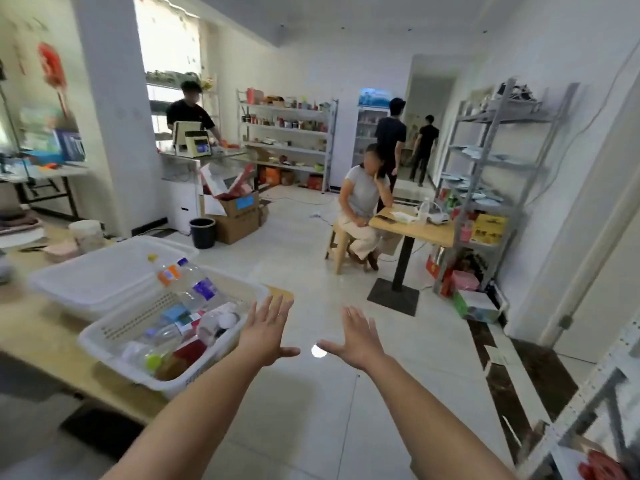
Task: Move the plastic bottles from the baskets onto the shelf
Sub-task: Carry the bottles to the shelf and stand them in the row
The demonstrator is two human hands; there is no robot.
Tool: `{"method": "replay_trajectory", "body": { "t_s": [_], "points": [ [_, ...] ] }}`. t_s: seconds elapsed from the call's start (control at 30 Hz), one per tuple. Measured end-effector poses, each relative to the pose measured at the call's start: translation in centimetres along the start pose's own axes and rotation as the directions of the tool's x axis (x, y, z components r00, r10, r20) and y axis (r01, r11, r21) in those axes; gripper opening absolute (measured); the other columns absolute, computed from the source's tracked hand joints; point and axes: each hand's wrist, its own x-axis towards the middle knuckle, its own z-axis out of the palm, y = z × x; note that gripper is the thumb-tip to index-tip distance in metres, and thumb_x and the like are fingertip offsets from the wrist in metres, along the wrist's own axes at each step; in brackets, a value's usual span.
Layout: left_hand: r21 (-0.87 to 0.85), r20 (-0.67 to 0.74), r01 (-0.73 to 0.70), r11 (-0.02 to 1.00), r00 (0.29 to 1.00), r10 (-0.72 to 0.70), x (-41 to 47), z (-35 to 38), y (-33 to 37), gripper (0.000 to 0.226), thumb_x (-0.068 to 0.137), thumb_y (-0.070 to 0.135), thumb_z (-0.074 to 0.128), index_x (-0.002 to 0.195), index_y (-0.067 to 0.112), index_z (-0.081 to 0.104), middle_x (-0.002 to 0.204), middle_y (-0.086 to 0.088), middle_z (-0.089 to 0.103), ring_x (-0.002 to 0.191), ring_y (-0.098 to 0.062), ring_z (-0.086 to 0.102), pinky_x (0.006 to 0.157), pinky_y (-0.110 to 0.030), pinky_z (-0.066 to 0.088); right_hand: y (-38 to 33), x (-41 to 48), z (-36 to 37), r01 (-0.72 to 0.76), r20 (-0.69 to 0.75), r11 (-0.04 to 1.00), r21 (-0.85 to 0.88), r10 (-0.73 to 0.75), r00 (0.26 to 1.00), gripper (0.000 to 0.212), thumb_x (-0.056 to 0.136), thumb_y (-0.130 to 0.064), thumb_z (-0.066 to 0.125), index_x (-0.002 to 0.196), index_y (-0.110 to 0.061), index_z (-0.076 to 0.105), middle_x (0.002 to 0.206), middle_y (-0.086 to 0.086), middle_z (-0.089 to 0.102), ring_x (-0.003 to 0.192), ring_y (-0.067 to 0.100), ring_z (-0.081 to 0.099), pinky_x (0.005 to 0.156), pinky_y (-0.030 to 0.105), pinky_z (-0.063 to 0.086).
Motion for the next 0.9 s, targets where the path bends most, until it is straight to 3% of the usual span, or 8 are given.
{"method": "replay_trajectory", "body": {
  "t_s": [0.4,0.63,0.77,0.9],
  "points": [
    [0.013,0.095,0.339,0.941,0.936,-0.339,-8.6,2.9,-14.3,0.109,0.085,0.071,0.044,0.150,0.013,-0.021,0.159,-0.007,-0.024,0.146,-0.026,-0.023,0.116,-0.047,-0.017,-13.9,4.9,7.0,0.275,0.100,0.960,-0.044,-0.270,0.958,0.104,0.082,-0.073,0.048,0.154,-0.013,0.002,0.163,0.004,0.000,0.150,0.020,-0.001,0.120,0.043,-0.001],
    [0.033,0.106,0.468,0.883,0.877,-0.469,-8.0,3.4,-17.7,0.108,0.085,0.070,0.046,0.151,0.016,-0.020,0.158,-0.005,-0.026,0.145,-0.025,-0.024,0.115,-0.046,-0.017,-17.2,9.8,8.1,0.401,0.083,0.916,-0.007,-0.399,0.913,0.102,0.080,-0.071,0.054,0.153,-0.013,0.011,0.161,0.003,0.012,0.148,0.019,0.011,0.118,0.040,0.011],
    [0.021,0.121,0.533,0.846,0.839,-0.531,-5.7,3.5,-19.2,0.108,0.085,0.069,0.048,0.151,0.016,-0.019,0.159,-0.005,-0.024,0.146,-0.026,-0.023,0.116,-0.047,-0.016,-17.6,14.1,8.5,0.431,0.185,0.902,-0.014,-0.422,0.888,0.109,0.079,-0.075,0.049,0.155,-0.016,-0.002,0.163,0.002,-0.001,0.150,0.019,0.000,0.120,0.044,0.002],
    [-0.003,0.102,0.587,0.809,0.805,-0.584,-2.4,3.2,-20.0,0.107,0.085,0.066,0.050,0.151,0.017,-0.019,0.159,-0.005,-0.023,0.146,-0.025,-0.022,0.117,-0.047,-0.014,-17.2,19.0,8.5,0.482,0.196,0.876,-0.019,-0.469,0.861,0.110,0.078,-0.077,0.049,0.155,-0.016,-0.002,0.163,0.004,0.000,0.150,0.021,0.000,0.119,0.046,0.000]
  ]
}}
